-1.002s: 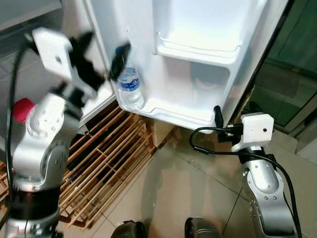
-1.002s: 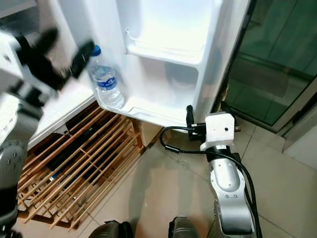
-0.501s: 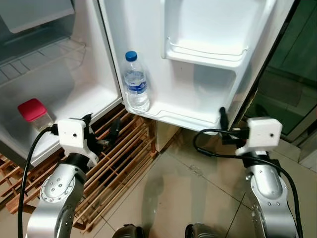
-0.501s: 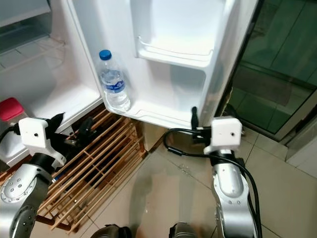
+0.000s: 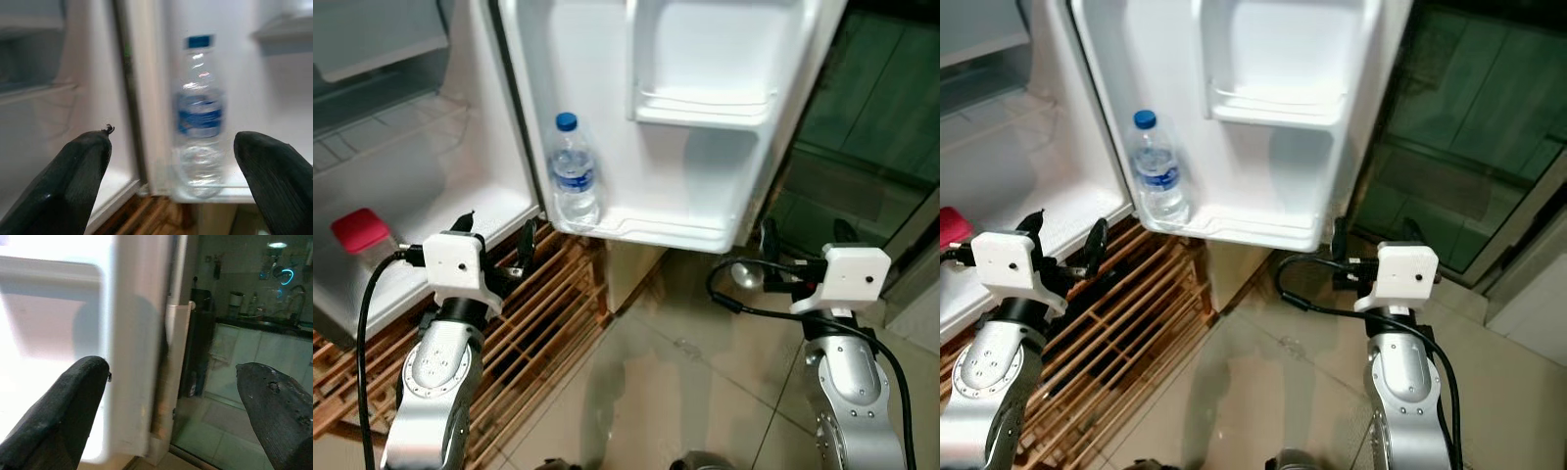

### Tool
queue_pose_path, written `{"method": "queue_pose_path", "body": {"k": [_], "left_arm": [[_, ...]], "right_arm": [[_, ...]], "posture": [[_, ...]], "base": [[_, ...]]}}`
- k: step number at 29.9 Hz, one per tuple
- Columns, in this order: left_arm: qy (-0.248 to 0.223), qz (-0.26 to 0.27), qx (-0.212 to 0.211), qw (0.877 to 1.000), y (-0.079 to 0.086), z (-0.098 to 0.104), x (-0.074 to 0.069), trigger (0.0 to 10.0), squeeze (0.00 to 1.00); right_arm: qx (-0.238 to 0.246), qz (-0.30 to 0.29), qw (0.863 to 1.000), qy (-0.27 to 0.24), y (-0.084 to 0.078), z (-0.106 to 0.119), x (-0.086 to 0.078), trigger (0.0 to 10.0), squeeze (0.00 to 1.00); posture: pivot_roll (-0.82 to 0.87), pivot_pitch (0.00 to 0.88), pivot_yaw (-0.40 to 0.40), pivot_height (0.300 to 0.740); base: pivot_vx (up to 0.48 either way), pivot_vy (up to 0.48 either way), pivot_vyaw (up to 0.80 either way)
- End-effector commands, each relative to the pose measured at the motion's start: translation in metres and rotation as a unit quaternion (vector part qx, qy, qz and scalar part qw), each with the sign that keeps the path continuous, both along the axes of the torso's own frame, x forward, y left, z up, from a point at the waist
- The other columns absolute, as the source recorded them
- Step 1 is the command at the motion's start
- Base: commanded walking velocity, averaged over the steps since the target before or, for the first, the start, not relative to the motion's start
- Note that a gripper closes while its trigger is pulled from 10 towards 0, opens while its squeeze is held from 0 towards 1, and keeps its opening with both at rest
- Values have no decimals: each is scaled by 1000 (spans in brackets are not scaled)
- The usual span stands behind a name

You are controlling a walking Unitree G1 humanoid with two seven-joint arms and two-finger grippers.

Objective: Restocking fridge

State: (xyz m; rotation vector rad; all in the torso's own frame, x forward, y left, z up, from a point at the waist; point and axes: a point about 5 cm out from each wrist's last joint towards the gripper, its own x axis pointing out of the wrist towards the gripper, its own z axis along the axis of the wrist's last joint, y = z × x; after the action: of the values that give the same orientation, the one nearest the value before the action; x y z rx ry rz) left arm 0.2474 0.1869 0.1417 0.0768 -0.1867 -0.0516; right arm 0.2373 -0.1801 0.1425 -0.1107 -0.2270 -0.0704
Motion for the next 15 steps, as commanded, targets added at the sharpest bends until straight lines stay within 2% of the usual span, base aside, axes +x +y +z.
{"method": "queue_pose_path", "body": {"k": [1,8,10,15], "left_arm": [[2,-6,2,1000,-3,0,3,10000,0],[10,18,-2,1000,3,3,20,10000,0],[11,18,1,1000,1,4,26,10000,0],[33,10,6,999,-3,-2,33,10000,0]], "right_arm": [[-7,-6,1000,1,-4,-1,-2,10000,0],[-30,-3,999,12,-1,-3,2,10000,0],[-36,1,999,19,0,-4,4,10000,0],[-34,21,999,26,5,-5,8,10000,0]], "posture": [[-185,38,48,740],[-187,39,54,740],[-188,40,56,740],[-191,40,58,740]], "base": [[311,-364,0],[343,-331,0],[360,-315,750],[344,-331,691]]}}
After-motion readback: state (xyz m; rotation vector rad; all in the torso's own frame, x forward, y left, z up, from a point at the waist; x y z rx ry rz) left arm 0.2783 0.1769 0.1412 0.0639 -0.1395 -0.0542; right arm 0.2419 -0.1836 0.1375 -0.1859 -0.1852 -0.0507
